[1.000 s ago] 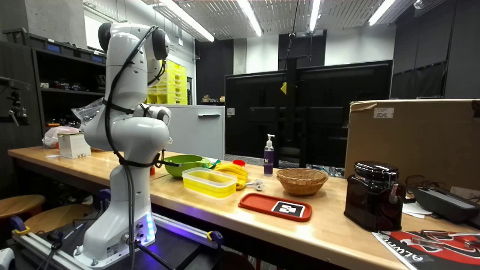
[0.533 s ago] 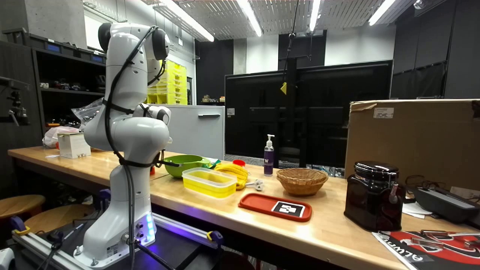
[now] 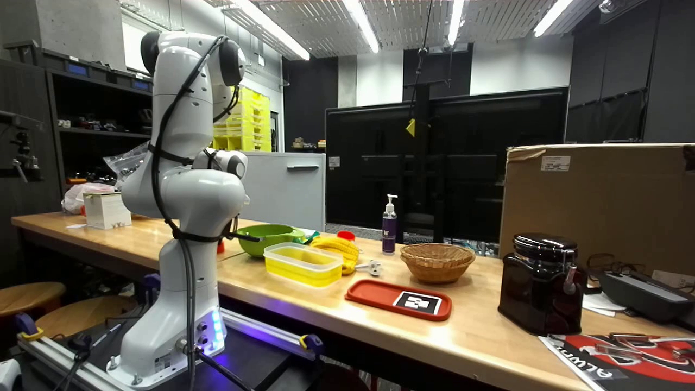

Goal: Remove the small orange pot from the green bowl and put it on the table

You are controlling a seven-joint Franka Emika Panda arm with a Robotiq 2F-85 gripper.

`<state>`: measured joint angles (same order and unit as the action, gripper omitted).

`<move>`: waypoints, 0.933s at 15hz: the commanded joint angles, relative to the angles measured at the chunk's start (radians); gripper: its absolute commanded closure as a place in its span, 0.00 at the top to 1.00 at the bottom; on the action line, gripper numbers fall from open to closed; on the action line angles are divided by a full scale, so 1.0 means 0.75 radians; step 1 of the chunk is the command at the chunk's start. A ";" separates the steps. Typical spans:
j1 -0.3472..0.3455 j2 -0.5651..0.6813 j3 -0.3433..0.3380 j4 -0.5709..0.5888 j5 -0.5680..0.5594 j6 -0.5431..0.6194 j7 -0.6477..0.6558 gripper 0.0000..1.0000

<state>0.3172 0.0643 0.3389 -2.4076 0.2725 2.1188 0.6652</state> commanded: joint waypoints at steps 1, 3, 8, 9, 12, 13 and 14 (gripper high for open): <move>0.016 -0.060 -0.010 -0.002 -0.042 -0.014 0.064 1.00; 0.013 -0.087 -0.012 0.000 -0.065 -0.020 0.086 1.00; 0.005 -0.166 -0.011 0.004 -0.182 -0.044 0.169 1.00; 0.004 -0.183 -0.008 0.007 -0.210 -0.054 0.189 1.00; 0.002 -0.230 0.004 0.014 -0.289 -0.075 0.237 1.00; 0.001 -0.245 0.007 0.016 -0.305 -0.078 0.247 1.00; 0.000 -0.258 0.011 0.017 -0.318 -0.081 0.257 1.00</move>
<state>0.3164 -0.0761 0.3357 -2.3921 0.0735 2.0869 0.8171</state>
